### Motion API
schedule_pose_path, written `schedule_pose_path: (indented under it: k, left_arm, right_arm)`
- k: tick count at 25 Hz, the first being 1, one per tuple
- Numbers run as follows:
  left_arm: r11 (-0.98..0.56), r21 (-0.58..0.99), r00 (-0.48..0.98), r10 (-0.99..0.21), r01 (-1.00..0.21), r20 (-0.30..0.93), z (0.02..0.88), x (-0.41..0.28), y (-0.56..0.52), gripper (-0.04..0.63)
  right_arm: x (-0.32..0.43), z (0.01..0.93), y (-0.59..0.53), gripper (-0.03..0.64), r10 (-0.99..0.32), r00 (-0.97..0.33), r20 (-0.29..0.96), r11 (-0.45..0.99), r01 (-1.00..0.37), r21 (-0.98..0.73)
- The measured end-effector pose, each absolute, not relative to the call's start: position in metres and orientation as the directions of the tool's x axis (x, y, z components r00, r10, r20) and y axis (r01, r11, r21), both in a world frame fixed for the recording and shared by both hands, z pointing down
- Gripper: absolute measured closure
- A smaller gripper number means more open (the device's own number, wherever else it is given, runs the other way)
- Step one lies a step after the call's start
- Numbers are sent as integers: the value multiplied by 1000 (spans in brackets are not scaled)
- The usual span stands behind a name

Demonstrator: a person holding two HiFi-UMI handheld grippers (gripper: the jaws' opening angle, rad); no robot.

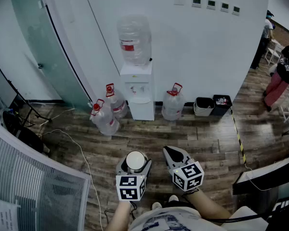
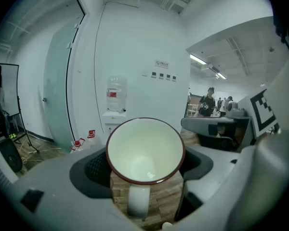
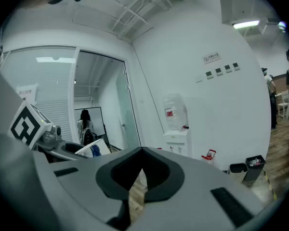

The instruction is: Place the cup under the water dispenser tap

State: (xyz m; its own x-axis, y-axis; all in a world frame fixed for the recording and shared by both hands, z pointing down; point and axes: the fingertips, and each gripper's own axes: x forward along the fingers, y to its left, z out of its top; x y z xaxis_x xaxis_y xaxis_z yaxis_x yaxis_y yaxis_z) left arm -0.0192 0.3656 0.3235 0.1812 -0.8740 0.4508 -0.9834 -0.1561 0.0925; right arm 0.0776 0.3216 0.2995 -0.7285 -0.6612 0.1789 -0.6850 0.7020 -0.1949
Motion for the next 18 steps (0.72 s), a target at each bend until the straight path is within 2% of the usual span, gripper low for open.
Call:
schedule_pose_path:
  k: [18]
  left_arm:
    - [-111,70,130,-878,-991,461,322,22,331,161]
  right_arm:
    - [134,299,285,597,-653,-738,170,704,-674,-223]
